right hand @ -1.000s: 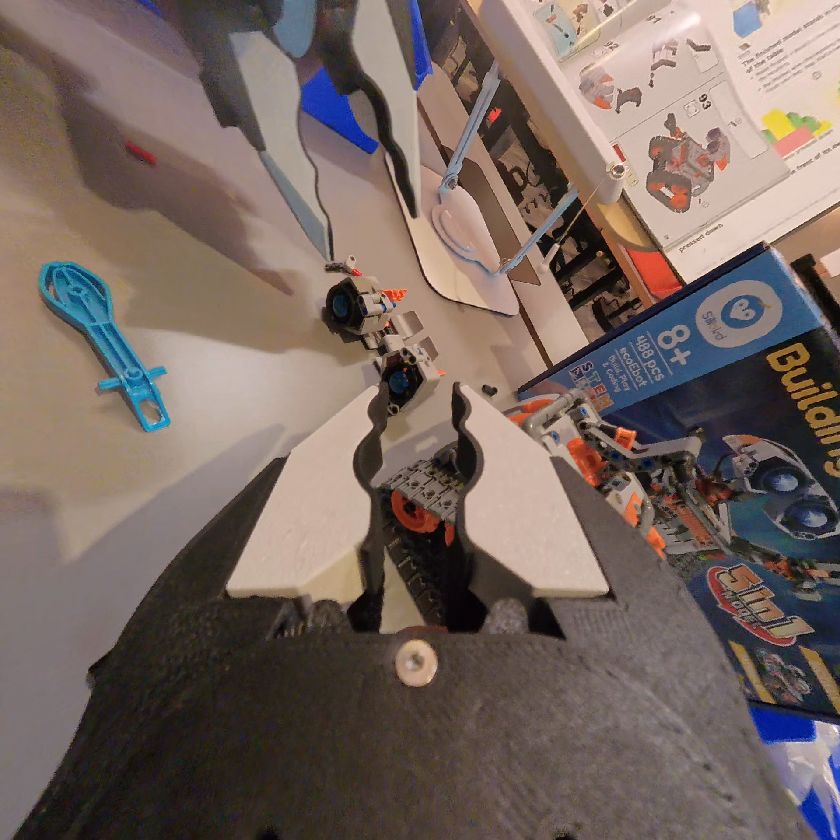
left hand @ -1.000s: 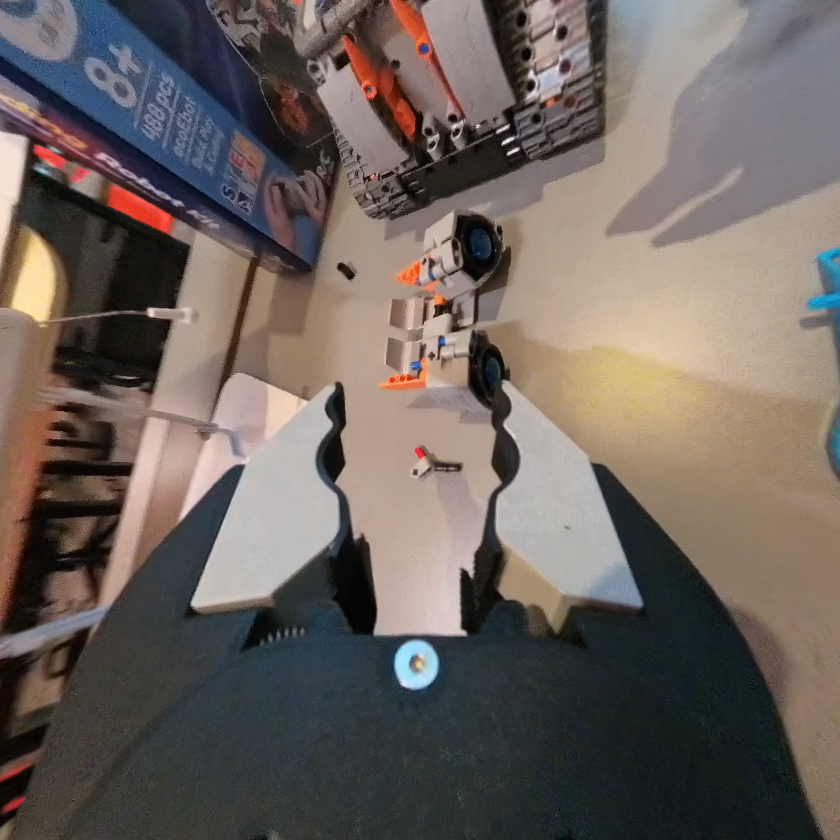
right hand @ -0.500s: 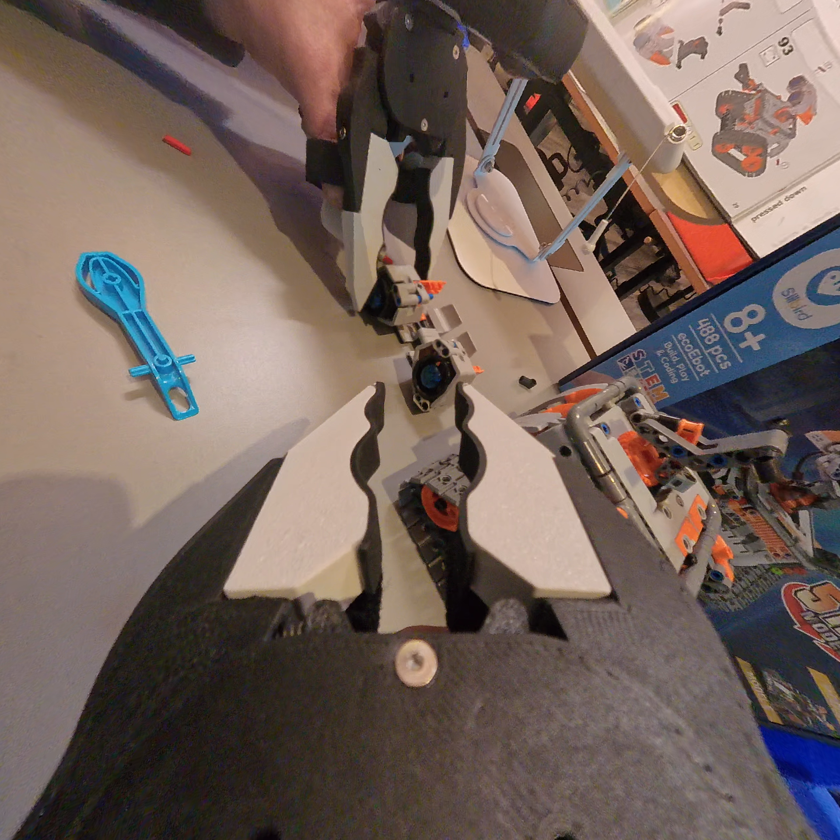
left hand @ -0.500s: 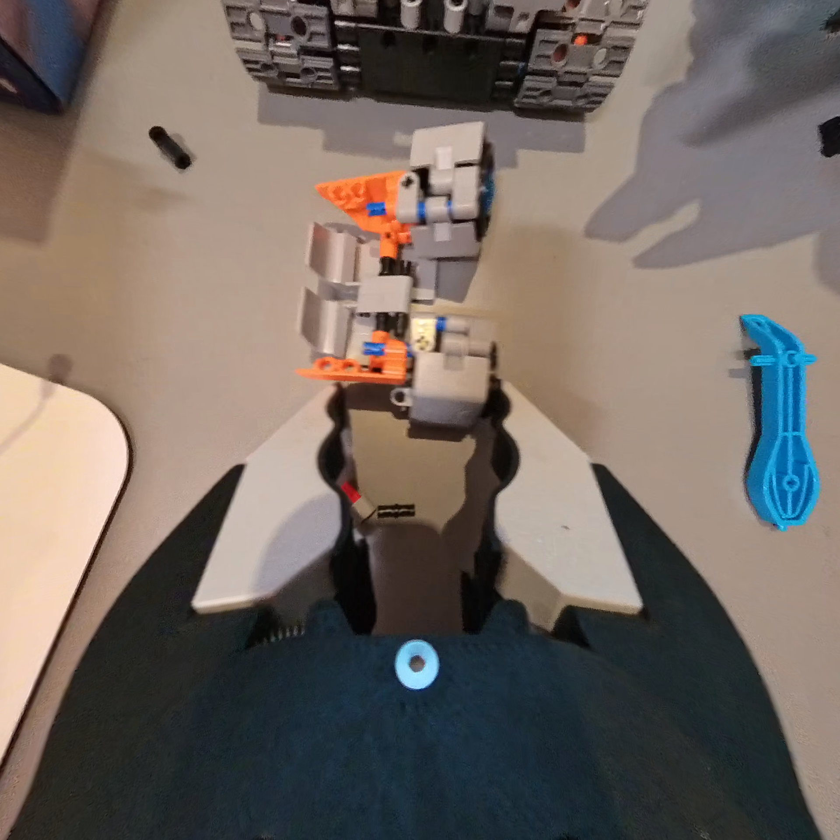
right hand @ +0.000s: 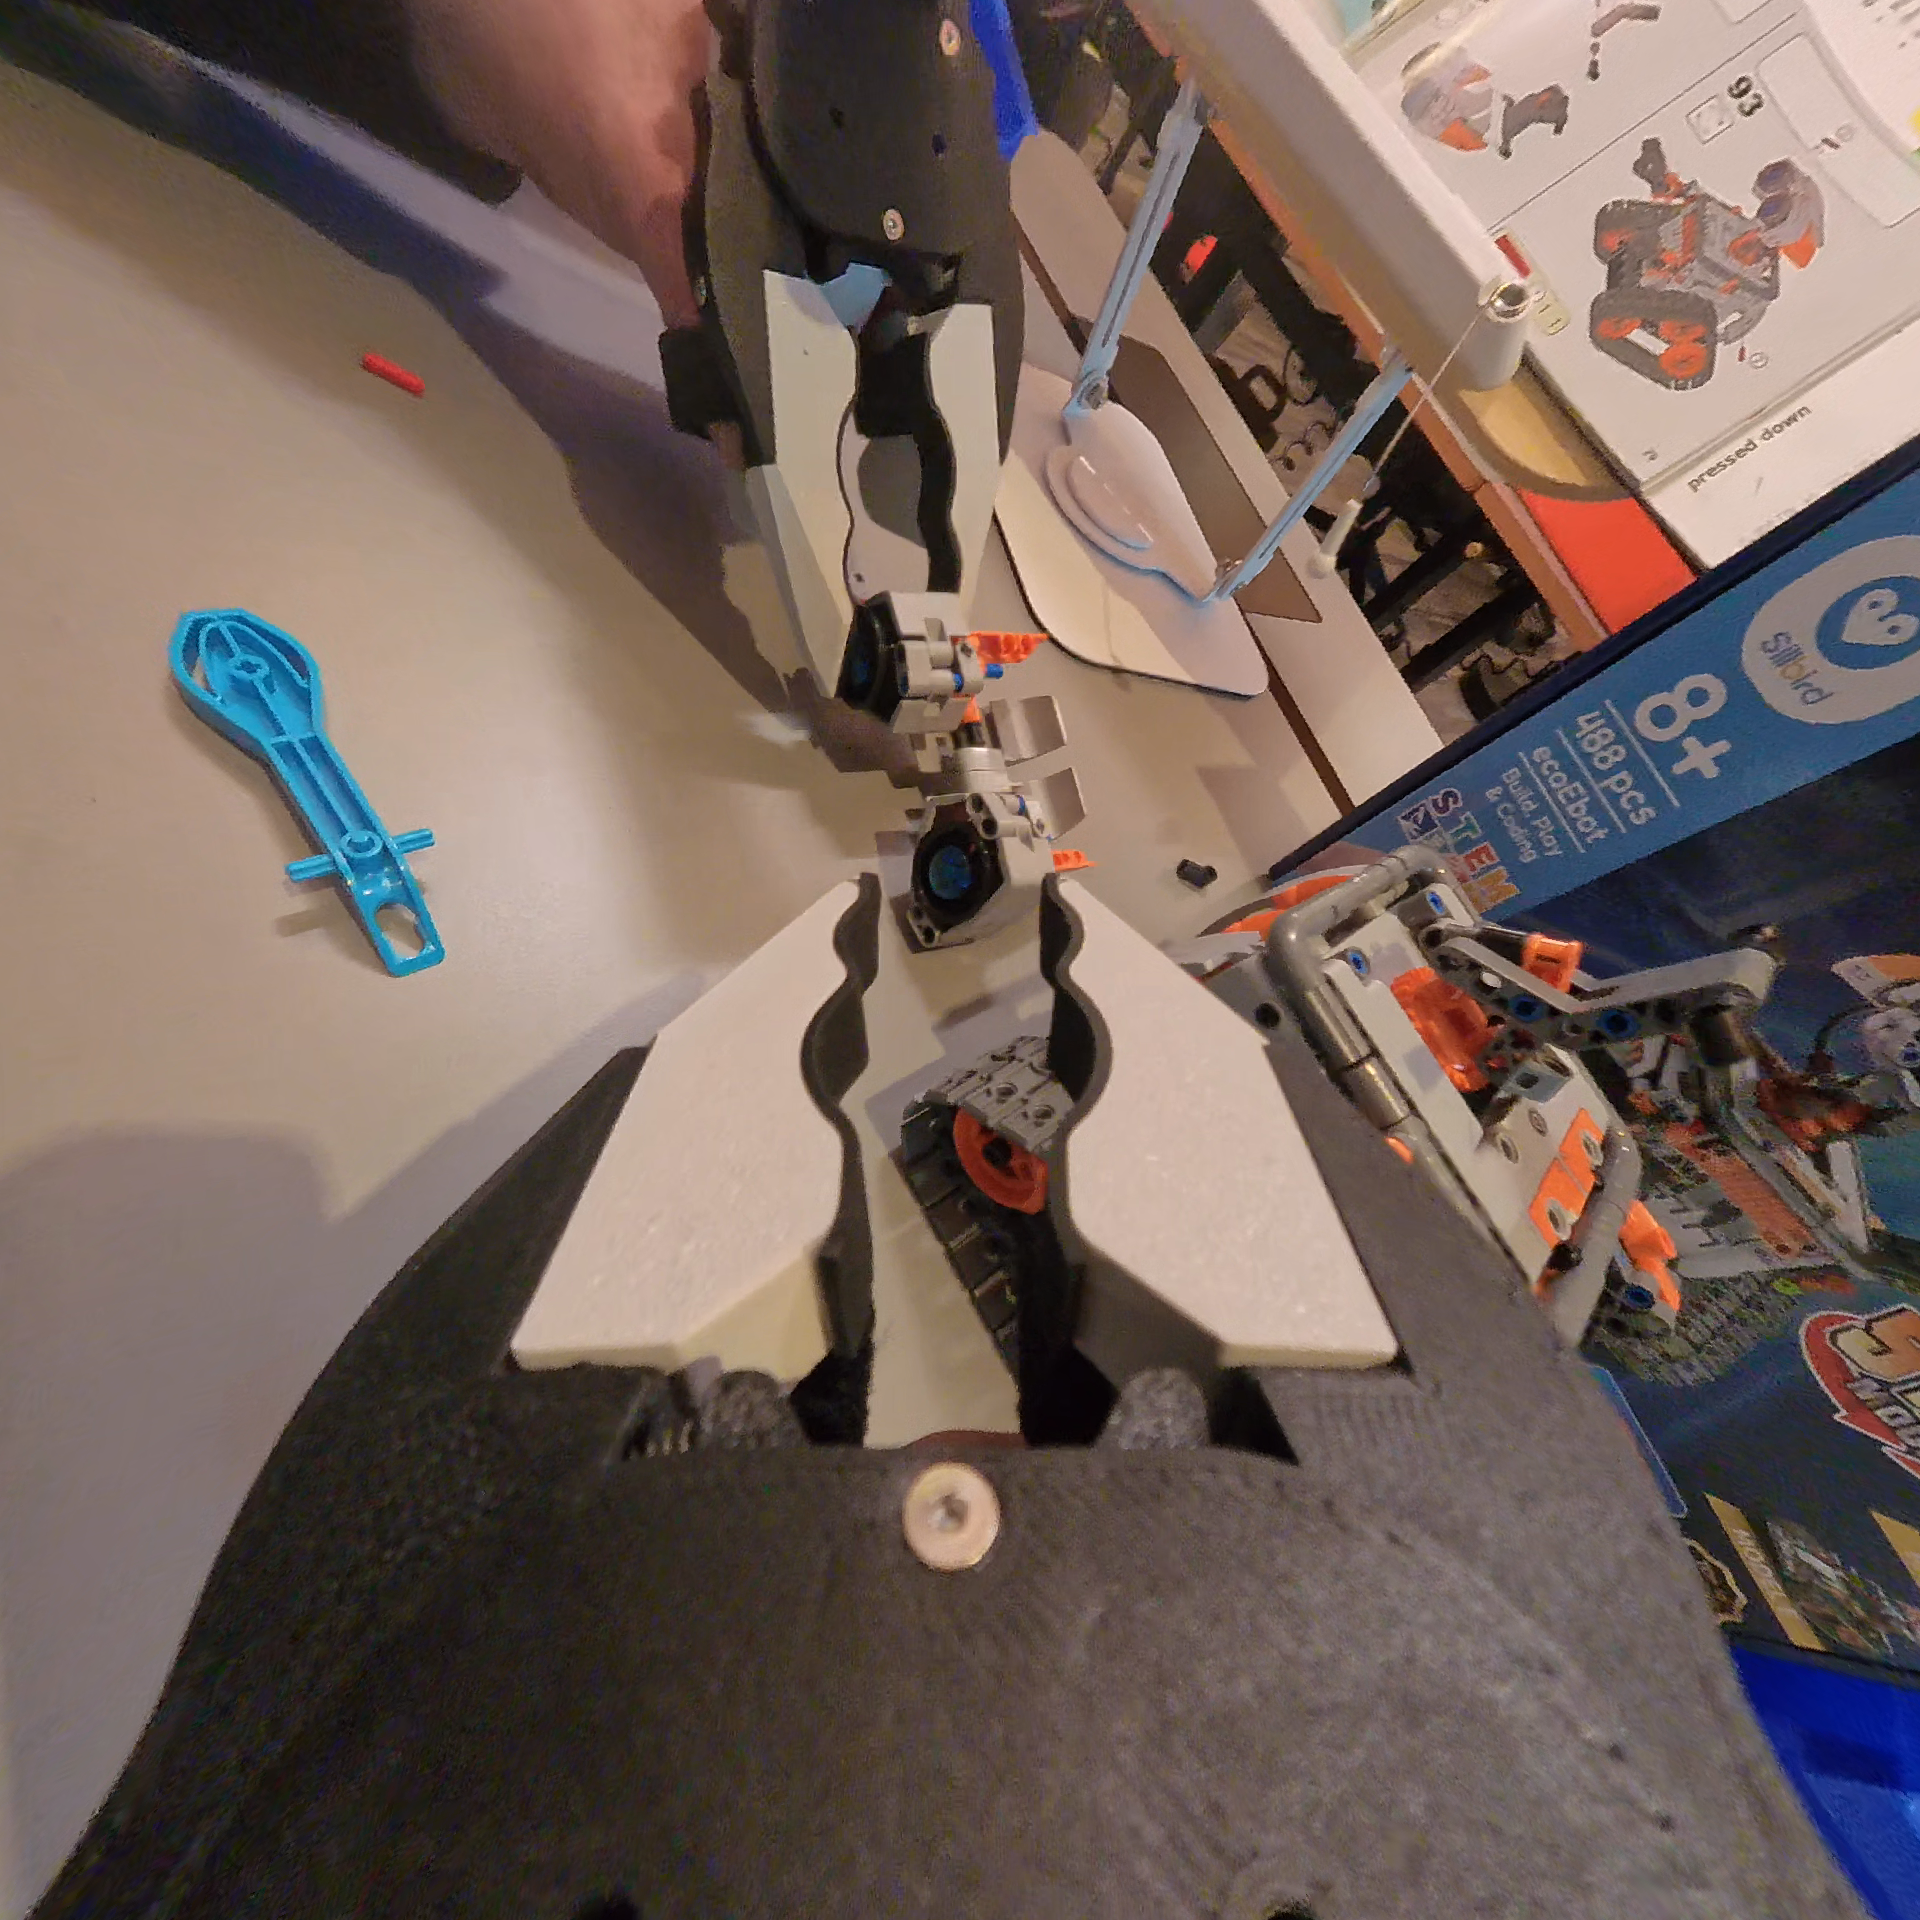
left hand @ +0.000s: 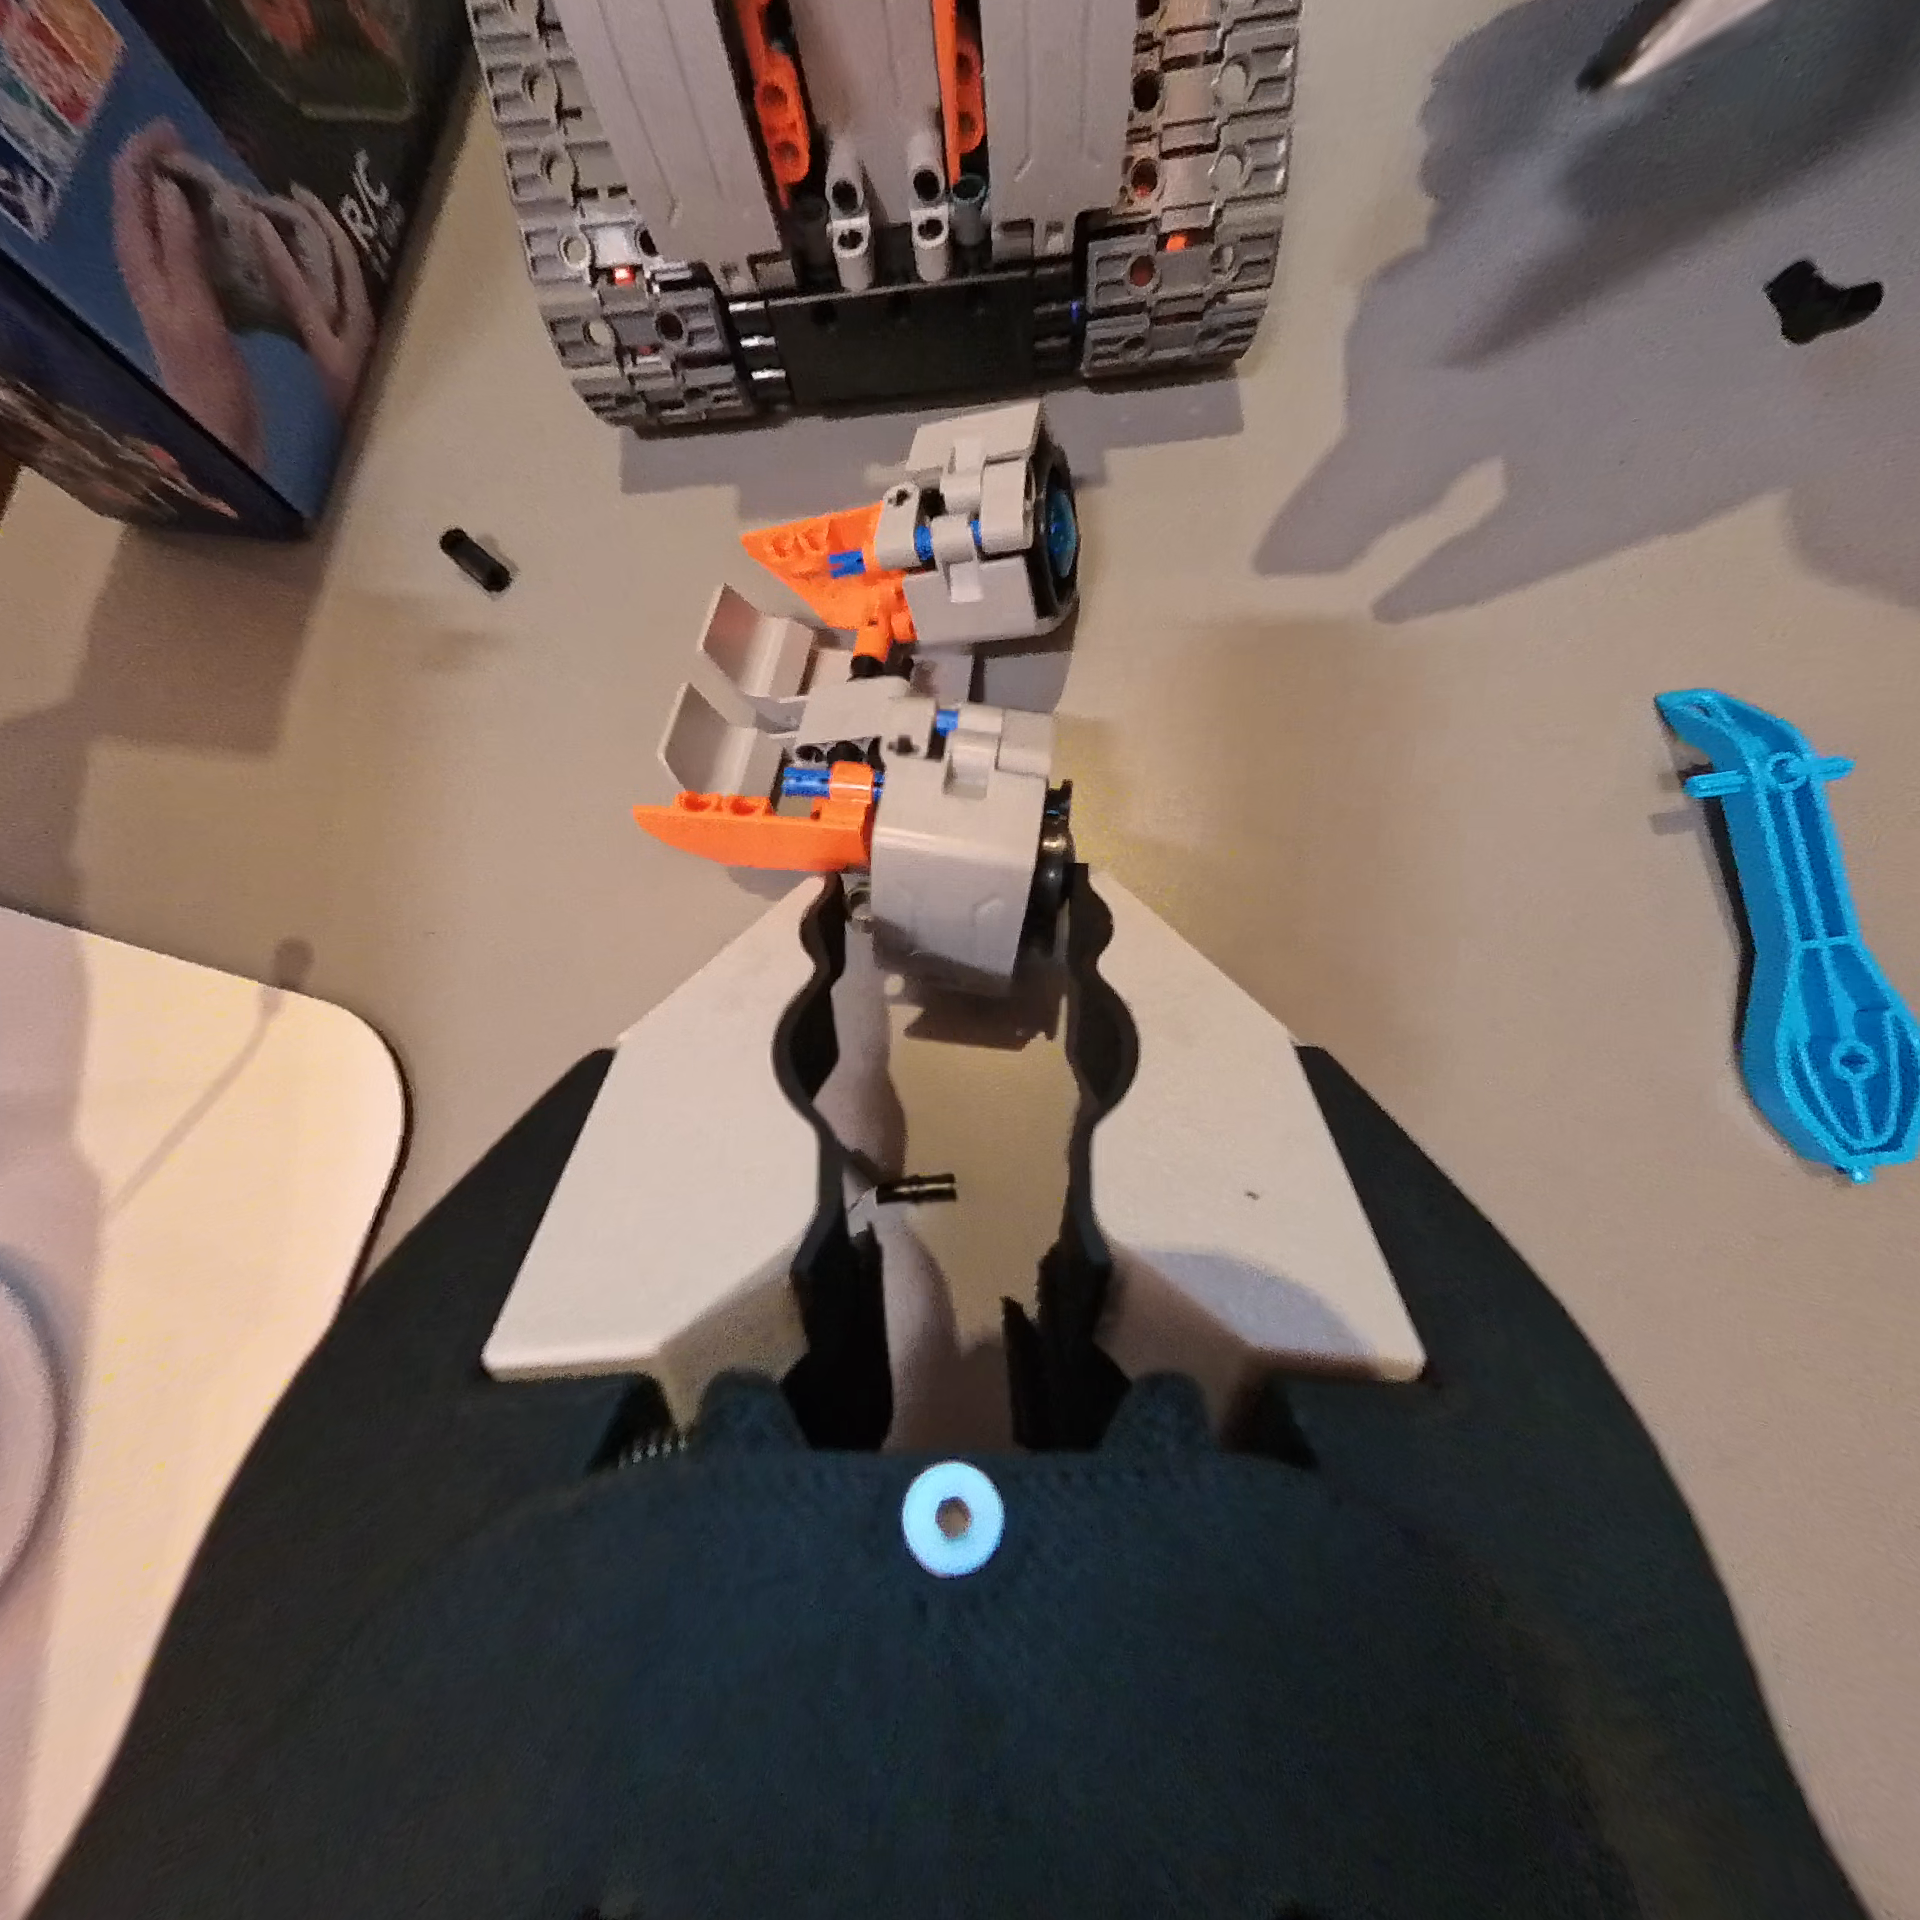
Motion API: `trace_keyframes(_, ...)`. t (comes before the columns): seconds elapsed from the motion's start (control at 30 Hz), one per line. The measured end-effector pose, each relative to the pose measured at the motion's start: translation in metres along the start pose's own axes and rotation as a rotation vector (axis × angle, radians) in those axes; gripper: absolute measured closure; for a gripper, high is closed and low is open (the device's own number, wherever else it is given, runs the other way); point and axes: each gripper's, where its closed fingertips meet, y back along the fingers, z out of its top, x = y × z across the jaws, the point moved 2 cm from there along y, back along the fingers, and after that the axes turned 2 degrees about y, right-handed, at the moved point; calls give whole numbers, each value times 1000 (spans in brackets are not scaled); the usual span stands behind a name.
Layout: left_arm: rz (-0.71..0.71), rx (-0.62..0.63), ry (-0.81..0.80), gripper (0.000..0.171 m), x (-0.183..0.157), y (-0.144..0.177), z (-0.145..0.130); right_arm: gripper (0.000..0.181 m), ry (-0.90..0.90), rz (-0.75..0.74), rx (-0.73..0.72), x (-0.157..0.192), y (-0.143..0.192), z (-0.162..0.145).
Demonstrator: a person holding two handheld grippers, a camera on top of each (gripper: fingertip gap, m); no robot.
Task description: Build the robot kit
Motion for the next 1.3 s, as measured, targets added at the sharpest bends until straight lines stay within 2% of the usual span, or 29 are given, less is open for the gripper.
trace_keyframes(0.17, -9, -9, -26, 130, -8, 5, -1, 151, -22, -48, -45, -14, 13, 8)
trace_keyframes(0.43, -22, -26, -27, 130, -15, 13, -2, 150, -94, -190, -57, -60, 45, 19)
trace_keyframes(0.67, -59, -28, -10, 130, -30, 13, -10, 147, -248, -285, 33, -102, 58, 2)
trace_keyframes(0.8, -66, -22, -7, 130, -39, 10, -17, 144, -367, -288, 64, -114, 56, -10)
trace_keyframes(1.1, -93, -22, 3, 130, -50, 3, -22, 144, -425, -250, 147, -118, 27, -10)
trace_keyframes(1.3, -99, -30, 3, 130, -53, 2, -21, 174, -483, -256, 166, -127, 13, -18)
